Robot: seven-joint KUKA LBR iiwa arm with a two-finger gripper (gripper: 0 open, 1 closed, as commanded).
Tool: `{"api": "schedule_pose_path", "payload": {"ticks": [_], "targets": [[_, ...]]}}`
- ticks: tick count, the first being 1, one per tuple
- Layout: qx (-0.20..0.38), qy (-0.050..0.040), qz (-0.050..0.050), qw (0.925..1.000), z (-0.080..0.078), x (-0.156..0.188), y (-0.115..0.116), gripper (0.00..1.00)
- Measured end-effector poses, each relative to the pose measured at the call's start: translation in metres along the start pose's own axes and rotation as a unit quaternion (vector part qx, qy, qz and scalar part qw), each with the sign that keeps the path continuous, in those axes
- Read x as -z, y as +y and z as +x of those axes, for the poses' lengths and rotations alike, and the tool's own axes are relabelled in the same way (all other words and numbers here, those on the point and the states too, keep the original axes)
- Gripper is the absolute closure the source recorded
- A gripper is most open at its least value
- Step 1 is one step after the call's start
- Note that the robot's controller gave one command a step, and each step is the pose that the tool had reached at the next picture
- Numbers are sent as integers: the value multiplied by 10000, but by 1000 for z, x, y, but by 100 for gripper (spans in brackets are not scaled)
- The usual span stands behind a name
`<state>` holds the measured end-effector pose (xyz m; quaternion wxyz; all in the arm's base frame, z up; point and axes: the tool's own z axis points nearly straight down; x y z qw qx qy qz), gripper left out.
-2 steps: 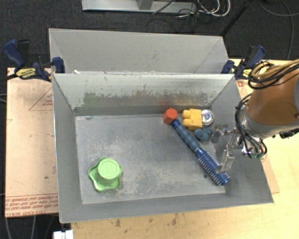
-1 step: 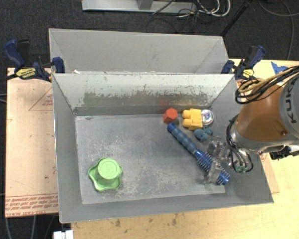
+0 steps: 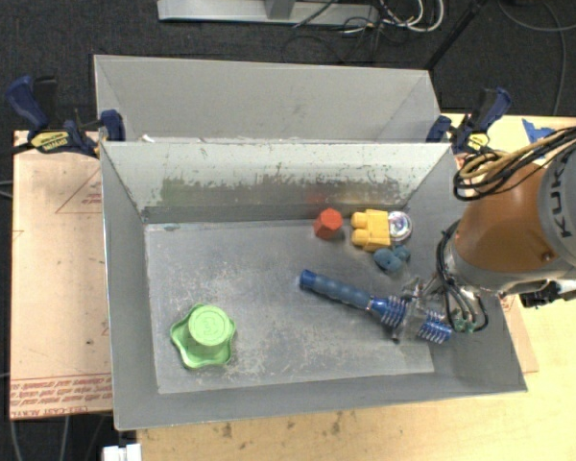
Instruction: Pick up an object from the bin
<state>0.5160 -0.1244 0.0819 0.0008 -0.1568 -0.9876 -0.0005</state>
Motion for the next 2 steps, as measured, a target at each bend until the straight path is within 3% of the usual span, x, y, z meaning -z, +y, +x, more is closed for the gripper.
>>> {"api": "schedule_pose_path", "payload": {"ticks": [1,2], "targets": [[-224,-48,-5,9997,2,90,5,100],[-69,-51,-5,10000,1,157,12,100]]}}
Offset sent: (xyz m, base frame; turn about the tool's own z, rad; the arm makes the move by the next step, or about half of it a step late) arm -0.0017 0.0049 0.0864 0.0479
